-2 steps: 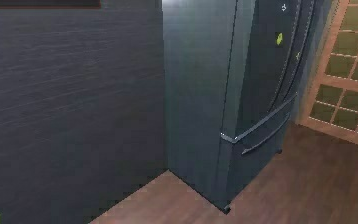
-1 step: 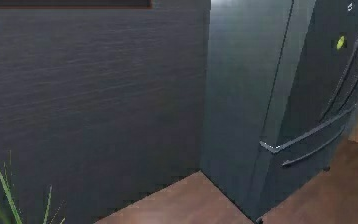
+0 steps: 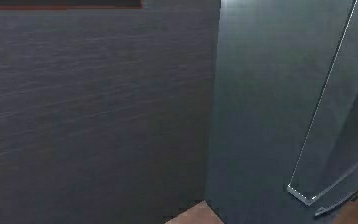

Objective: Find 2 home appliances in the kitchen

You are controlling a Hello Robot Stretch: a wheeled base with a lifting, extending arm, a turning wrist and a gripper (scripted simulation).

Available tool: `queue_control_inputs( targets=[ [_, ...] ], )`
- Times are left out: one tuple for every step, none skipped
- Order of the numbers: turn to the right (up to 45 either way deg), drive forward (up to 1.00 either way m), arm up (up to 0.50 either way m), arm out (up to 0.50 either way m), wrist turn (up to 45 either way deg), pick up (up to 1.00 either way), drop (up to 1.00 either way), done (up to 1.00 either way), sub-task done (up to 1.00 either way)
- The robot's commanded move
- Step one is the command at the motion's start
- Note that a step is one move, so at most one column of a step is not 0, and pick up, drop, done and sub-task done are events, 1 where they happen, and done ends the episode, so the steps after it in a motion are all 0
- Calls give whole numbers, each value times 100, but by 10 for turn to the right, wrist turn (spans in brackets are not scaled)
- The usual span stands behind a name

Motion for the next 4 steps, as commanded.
queue_control_inputs(
  targets=[
    [330,0,0,0,0,0,0,0,0],
    [0,0,0,0,0,0,0,0,100],
    [450,0,0,0,0,0,0,0,0],
    [450,0,0,0,0,0,0,0,0]
  ],
)
